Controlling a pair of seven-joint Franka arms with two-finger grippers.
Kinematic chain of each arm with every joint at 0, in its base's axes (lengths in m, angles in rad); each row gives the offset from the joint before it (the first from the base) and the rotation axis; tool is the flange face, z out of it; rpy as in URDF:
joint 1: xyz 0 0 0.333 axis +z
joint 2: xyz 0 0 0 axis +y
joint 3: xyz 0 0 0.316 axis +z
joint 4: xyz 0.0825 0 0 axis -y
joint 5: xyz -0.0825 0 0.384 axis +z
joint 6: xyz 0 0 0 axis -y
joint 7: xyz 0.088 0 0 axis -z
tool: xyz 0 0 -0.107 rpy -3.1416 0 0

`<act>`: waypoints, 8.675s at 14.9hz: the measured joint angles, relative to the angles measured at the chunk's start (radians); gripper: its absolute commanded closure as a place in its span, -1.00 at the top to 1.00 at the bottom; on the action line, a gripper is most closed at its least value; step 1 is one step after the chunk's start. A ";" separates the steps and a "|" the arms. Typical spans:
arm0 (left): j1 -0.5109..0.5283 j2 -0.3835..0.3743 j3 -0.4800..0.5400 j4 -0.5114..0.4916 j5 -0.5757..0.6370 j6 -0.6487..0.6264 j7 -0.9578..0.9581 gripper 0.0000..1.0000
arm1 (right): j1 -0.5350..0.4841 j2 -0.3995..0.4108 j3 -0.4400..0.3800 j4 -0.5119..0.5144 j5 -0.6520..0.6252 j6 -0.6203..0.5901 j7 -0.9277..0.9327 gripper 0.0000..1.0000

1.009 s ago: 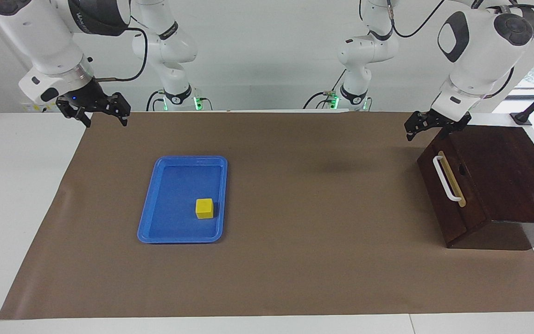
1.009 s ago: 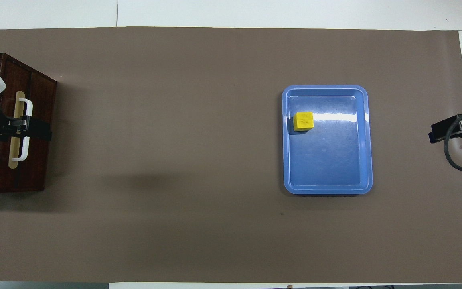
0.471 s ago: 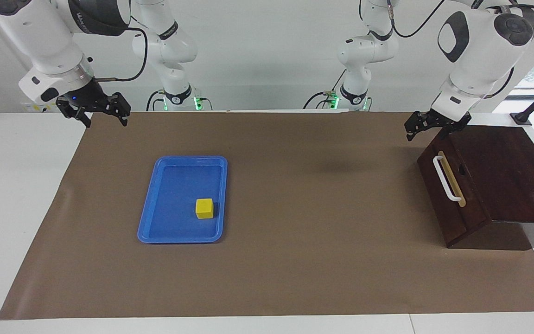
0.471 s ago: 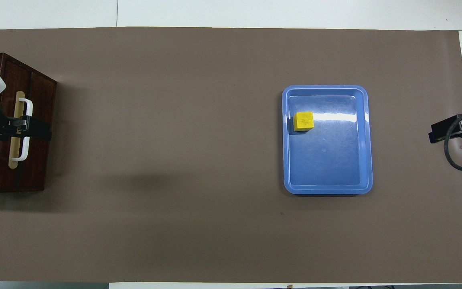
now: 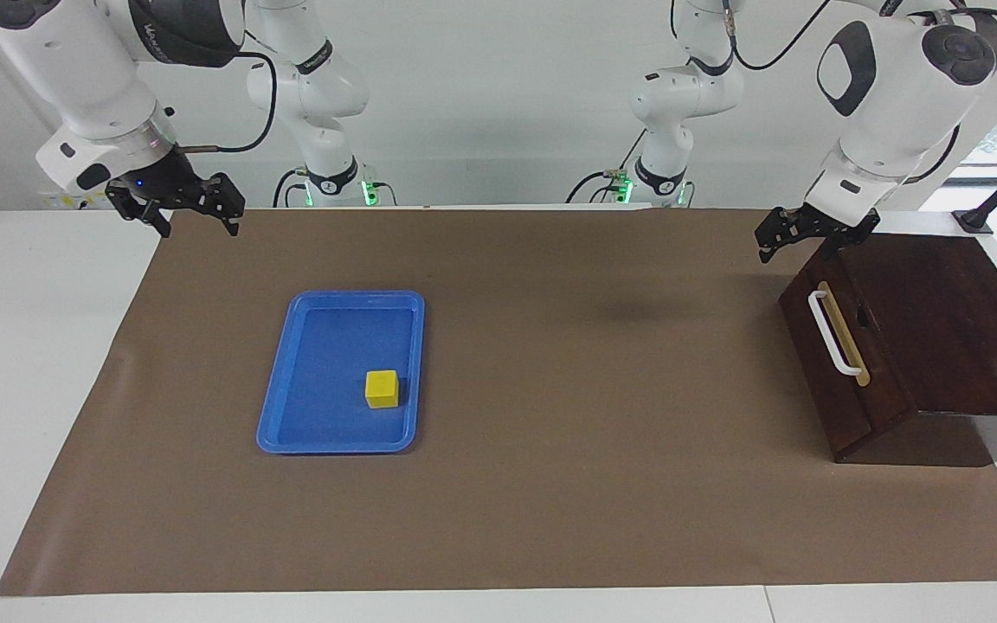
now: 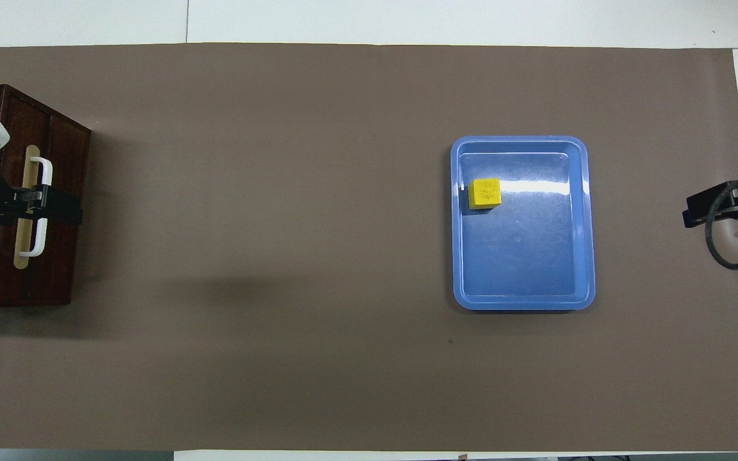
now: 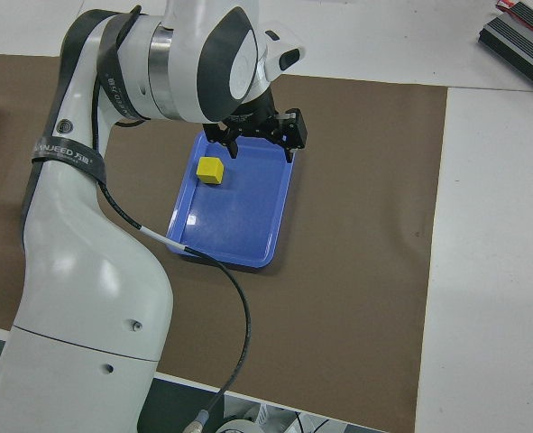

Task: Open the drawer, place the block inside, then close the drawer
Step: 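Reach the right gripper to the yellow block while the left gripper reaches the drawer, then grasp the yellow block with the right gripper while the left gripper pulls the drawer open, then lift the block with the right gripper toward the left gripper, then close the left gripper on the block held by the right gripper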

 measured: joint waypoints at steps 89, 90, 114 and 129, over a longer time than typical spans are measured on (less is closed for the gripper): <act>-0.273 0.183 -0.029 0.122 0.244 0.135 -0.349 1.00 | 0.089 0.242 0.062 0.169 0.689 0.078 1.492 -1.00; -0.276 0.183 -0.030 0.138 0.195 0.134 -0.497 1.00 | 0.090 0.240 0.078 0.173 0.689 0.081 1.513 -1.00; -0.494 0.293 -0.031 0.375 0.003 -0.007 -2.151 0.99 | 0.389 0.278 0.173 0.071 0.696 0.599 1.748 -1.00; -0.543 0.303 -0.031 0.391 0.002 -0.006 -2.186 0.78 | 0.390 0.278 0.173 0.067 0.711 0.599 1.749 -1.00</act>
